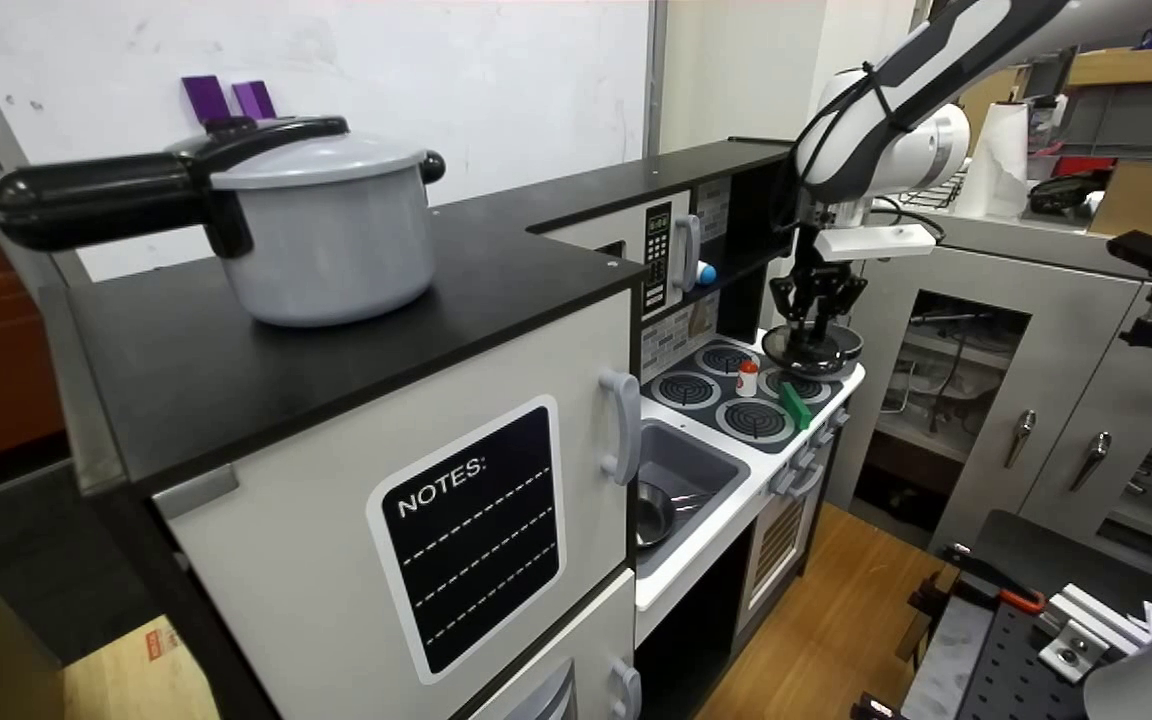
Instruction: Pick up the black lid and place it on the grey pot
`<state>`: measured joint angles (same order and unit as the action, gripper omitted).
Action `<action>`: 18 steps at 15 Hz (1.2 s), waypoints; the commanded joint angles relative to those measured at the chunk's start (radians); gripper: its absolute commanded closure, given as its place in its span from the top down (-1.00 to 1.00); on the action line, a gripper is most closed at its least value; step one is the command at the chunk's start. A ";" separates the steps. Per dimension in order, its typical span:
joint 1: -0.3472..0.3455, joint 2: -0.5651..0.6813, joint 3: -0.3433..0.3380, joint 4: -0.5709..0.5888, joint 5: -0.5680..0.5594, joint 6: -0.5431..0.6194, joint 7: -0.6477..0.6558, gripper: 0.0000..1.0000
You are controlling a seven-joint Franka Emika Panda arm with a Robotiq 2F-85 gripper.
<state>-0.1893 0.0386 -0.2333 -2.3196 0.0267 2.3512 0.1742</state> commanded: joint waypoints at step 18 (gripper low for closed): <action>-0.109 0.178 -0.088 0.255 0.123 -0.037 0.128 -0.82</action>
<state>-0.2891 0.1856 -0.3235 -2.1068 0.1387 2.3489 0.2870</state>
